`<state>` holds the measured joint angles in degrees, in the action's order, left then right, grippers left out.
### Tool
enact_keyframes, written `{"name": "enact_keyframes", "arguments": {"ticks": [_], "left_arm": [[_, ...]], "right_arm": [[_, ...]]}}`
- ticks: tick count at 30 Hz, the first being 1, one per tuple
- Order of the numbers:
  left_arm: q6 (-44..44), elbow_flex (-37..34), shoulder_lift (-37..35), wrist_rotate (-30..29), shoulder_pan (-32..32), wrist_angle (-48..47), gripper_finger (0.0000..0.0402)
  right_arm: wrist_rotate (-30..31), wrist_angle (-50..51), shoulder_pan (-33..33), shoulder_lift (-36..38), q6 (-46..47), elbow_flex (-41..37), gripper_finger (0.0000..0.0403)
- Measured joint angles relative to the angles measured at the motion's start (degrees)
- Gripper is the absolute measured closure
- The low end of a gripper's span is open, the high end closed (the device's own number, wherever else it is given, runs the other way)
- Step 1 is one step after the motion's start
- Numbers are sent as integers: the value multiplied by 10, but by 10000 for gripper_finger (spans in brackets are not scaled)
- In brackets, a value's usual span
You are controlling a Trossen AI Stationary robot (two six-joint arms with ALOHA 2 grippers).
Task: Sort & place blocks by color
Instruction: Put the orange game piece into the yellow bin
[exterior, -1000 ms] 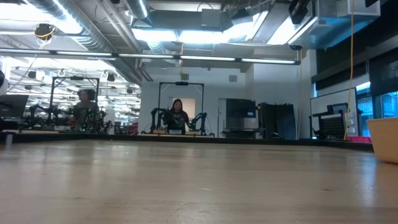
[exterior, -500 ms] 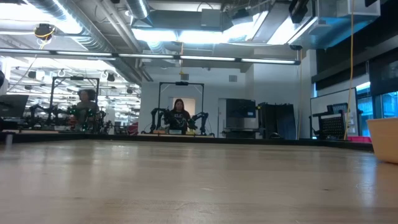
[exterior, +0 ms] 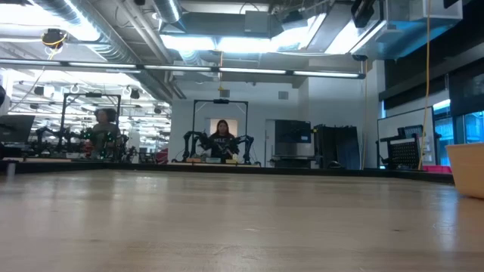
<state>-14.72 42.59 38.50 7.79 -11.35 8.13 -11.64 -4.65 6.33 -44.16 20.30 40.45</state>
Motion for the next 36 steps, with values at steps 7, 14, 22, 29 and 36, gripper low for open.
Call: {"name": "enact_keyframes", "arguments": {"ticks": [7, 14, 22, 29, 36], "left_arm": [[-6, 0, 0, -23, 0, 0, 254], [-58, 0, 13, -24, 0, 0, 211], [-110, 150, 91, -38, 8, -335, 211], [-322, 254, 177, -4, 114, -659, 211], [-648, 227, 216, -115, 350, -686, 211]], "right_arm": [[0, 0, 0, 0, -11, 0, 403], [0, -1, 0, 0, -11, 0, 403], [0, 1, 0, 0, -11, 0, 403], [0, 2, 0, 0, -11, 0, 403], [-21, 33, 0, 0, -11, 0, 403]]}}
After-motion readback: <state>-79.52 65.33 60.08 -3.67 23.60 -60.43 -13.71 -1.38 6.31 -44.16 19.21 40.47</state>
